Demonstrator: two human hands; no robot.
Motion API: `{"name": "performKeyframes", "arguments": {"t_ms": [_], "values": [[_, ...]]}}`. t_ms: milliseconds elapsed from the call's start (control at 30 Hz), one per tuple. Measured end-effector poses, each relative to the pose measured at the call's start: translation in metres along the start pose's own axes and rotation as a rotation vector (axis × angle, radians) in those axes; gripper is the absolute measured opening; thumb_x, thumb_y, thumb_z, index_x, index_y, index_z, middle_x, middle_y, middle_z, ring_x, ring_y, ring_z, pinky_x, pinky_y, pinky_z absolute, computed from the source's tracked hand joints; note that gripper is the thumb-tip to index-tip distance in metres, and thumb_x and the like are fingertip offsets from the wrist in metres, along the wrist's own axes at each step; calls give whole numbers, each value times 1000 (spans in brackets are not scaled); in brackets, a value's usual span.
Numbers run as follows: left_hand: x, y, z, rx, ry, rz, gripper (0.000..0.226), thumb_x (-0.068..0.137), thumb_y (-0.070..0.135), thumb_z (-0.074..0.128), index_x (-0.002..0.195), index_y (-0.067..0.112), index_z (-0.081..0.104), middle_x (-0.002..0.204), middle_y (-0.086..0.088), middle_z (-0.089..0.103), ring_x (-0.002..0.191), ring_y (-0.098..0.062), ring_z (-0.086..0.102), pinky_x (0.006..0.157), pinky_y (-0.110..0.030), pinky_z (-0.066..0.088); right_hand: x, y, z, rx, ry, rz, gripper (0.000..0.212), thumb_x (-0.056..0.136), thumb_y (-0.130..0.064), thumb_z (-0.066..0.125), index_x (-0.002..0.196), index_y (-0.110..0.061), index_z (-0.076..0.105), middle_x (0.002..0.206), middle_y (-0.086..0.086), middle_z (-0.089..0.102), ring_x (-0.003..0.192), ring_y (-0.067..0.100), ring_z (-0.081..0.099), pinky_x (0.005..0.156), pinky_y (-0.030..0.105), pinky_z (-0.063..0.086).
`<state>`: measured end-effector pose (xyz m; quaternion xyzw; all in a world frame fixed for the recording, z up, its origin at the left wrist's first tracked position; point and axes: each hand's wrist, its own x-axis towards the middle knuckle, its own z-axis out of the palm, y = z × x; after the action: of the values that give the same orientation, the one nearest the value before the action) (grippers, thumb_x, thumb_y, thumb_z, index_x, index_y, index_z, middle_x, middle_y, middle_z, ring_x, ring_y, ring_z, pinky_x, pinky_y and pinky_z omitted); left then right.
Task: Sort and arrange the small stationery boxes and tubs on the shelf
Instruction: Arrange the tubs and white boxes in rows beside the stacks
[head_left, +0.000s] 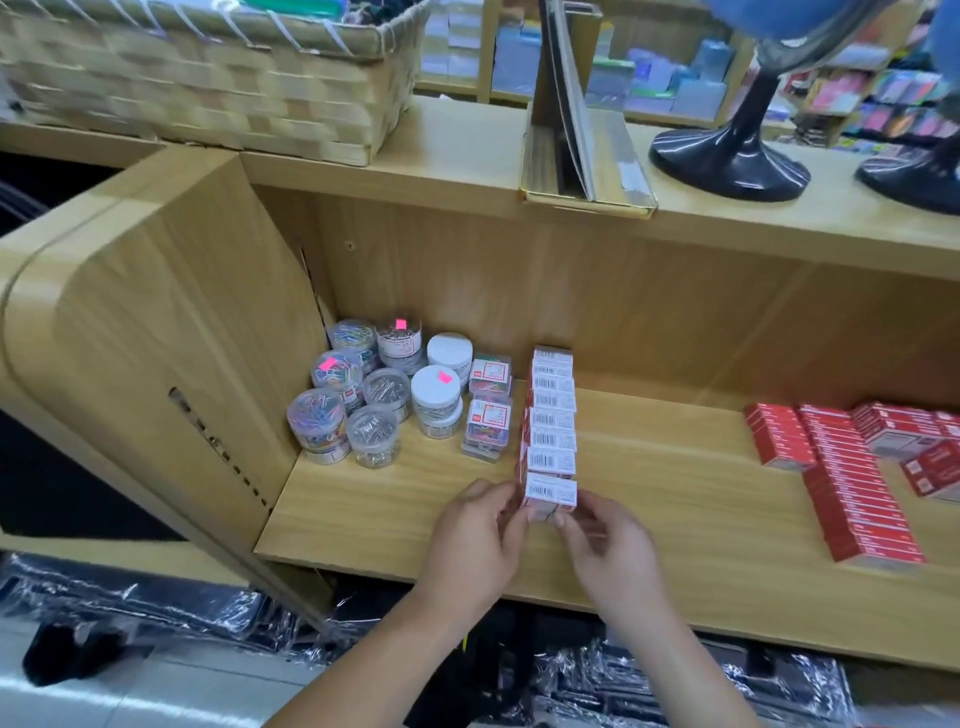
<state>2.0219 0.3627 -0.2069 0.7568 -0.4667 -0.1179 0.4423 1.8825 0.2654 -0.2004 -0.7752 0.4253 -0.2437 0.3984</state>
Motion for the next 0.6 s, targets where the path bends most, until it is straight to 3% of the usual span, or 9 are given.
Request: {"name": "performKeyframes", "arguments": {"t_ms": [67, 133, 200, 467, 600], "values": [[1, 2, 2, 84, -54, 39, 20, 96, 29, 61, 115, 29, 68, 83, 12, 53, 73, -7, 53, 66, -25, 44, 3, 2, 0, -106, -57, -59, 21, 95, -18, 65, 94, -38, 66, 90, -11, 63, 83, -2, 59, 72, 15, 45], [1, 3, 5, 134, -50, 60, 24, 97, 26, 59, 119, 25, 67, 86, 7, 56, 78, -13, 56, 68, -27, 43, 7, 4, 2, -187, -77, -78, 9, 96, -21, 63, 100, -28, 68, 89, -10, 58, 83, 4, 58, 76, 26, 47], [2, 3, 8, 163, -35, 57, 24, 97, 25, 60, 119, 23, 67, 87, 4, 58, 81, -17, 58, 68, -27, 41, 10, 5, 4, -253, -104, -80, 14, 95, -26, 64, 109, -23, 67, 93, -7, 58, 88, 15, 62, 80, 33, 51], [5, 2, 8, 144, -25, 20, 26, 93, 22, 65, 119, 25, 69, 85, 5, 59, 78, -17, 60, 68, -32, 47, 18, 5, 5, -303, -93, -89, 24, 92, -32, 67, 115, -27, 69, 89, -1, 61, 87, 22, 63, 76, 35, 51], [8, 1, 8, 117, -46, -9, 27, 92, 26, 66, 119, 31, 69, 83, 14, 53, 76, -7, 57, 66, -23, 41, 18, 4, 2, -272, -86, -81, 23, 91, -31, 68, 114, -28, 70, 86, -2, 60, 84, 20, 63, 75, 35, 52]]}}
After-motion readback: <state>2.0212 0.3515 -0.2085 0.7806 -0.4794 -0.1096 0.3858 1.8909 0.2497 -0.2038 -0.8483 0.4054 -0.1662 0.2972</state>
